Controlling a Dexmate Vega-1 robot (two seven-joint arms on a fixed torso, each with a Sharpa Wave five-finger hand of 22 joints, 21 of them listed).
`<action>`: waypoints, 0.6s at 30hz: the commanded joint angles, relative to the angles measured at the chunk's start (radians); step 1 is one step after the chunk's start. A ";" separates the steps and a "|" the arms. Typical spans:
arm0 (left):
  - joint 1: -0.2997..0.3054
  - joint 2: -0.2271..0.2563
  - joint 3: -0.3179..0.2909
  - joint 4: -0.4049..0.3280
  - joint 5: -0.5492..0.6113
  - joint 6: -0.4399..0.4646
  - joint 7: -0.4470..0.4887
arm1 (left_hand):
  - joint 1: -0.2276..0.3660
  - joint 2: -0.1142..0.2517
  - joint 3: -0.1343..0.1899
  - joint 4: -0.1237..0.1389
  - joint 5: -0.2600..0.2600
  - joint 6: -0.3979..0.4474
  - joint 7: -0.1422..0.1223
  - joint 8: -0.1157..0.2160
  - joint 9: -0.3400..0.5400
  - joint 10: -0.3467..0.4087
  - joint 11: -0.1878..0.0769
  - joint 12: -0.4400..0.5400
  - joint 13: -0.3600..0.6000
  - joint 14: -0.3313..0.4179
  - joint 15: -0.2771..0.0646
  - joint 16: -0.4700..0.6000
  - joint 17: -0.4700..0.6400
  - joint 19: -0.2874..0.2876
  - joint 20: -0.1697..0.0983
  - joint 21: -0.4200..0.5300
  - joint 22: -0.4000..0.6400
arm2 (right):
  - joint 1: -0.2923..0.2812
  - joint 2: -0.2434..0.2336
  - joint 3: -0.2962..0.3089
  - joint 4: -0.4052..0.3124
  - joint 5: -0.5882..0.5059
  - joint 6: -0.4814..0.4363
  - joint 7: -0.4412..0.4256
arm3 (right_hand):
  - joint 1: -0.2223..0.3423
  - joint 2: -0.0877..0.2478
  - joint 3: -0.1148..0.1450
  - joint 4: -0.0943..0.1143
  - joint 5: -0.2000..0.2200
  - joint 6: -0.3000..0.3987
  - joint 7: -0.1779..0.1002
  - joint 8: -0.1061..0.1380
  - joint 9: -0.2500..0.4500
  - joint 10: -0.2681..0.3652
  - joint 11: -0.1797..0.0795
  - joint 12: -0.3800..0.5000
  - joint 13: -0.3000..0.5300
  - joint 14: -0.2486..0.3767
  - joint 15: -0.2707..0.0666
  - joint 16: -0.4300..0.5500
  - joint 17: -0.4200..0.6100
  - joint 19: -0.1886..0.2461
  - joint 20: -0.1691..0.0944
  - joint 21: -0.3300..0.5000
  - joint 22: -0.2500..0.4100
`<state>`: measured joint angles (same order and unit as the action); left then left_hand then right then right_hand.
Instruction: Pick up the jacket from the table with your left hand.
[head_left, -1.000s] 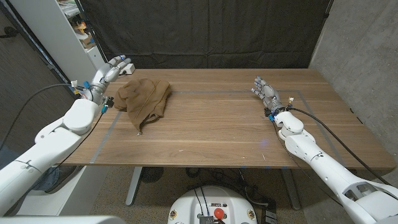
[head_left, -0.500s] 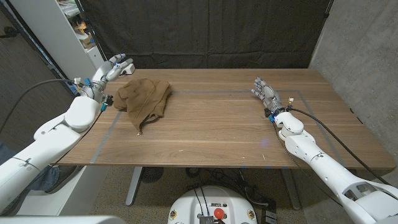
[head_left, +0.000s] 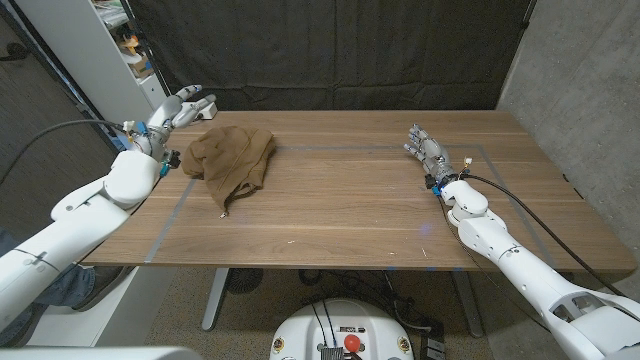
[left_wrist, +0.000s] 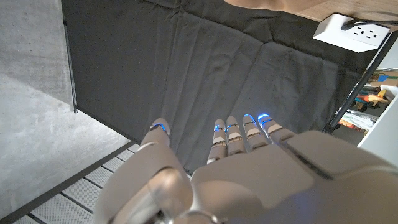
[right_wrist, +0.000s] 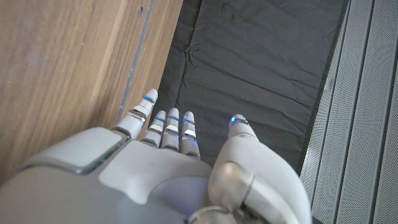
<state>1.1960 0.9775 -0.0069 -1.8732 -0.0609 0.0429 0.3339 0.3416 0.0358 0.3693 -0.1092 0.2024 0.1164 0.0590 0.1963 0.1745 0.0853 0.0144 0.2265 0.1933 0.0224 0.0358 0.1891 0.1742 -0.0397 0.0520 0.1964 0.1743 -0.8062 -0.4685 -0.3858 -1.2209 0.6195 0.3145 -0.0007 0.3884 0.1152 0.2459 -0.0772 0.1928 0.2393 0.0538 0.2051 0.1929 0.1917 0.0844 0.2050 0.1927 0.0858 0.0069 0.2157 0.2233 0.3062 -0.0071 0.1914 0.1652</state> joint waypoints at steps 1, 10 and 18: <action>0.008 0.049 0.004 -0.053 0.105 0.108 -0.002 | 0.015 0.000 0.001 -0.007 0.005 0.010 -0.002 0.004 0.006 0.006 -0.003 0.001 0.002 0.007 -0.001 0.005 0.004 0.000 0.006 0.003 0.004 | -0.006 -0.003 0.001 -0.011 -0.001 0.003 -0.002 | 0.006 0.006 -0.004 -0.002 0.000 0.010 -0.003 -0.001 0.003 0.007 0.001 0.002 0.005 0.012 0.002 0.006 0.002 0.001 0.001 0.000 0.005; 0.017 0.073 -0.005 -0.077 0.140 0.165 -0.018 | 0.022 -0.001 0.002 -0.013 0.005 0.007 -0.003 0.002 0.006 0.002 -0.004 -0.001 0.002 0.005 0.000 0.003 0.004 -0.002 0.007 0.002 0.004 | -0.020 -0.013 0.003 -0.034 -0.003 0.001 -0.008 | 0.006 0.006 -0.004 -0.003 0.000 0.013 -0.002 0.000 0.003 0.008 0.000 0.002 0.005 0.012 0.002 0.007 0.002 0.001 0.001 0.000 0.005; -0.001 0.091 0.012 -0.082 0.176 0.205 -0.029 | 0.029 -0.003 0.003 -0.018 0.006 0.006 -0.004 0.000 0.006 0.001 -0.006 -0.003 0.003 0.003 0.000 0.002 0.004 -0.004 0.010 0.001 0.004 | -0.027 -0.019 0.005 -0.046 -0.005 -0.005 -0.015 | 0.005 0.007 -0.005 -0.003 0.000 0.016 -0.003 0.001 0.003 0.008 -0.002 0.002 0.005 0.013 0.002 0.007 0.002 0.000 0.001 0.000 0.005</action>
<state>1.2078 1.0378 -0.0069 -1.9361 0.0640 0.1881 0.3195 0.3574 0.0358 0.3712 -0.1192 0.2024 0.1164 0.0590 0.1963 0.1793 0.0853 0.0143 0.2265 0.1932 0.0223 0.0357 0.1891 0.1742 -0.0436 0.0558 0.1964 0.1743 -0.8227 -0.4788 -0.3835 -1.2489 0.6187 0.3162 -0.0065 0.3886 0.1150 0.2417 -0.0814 0.1928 0.2450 0.0481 0.2051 0.1928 0.1937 0.0818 0.2050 0.1926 0.0858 0.0069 0.2157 0.2233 0.3062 -0.0071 0.1914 0.1652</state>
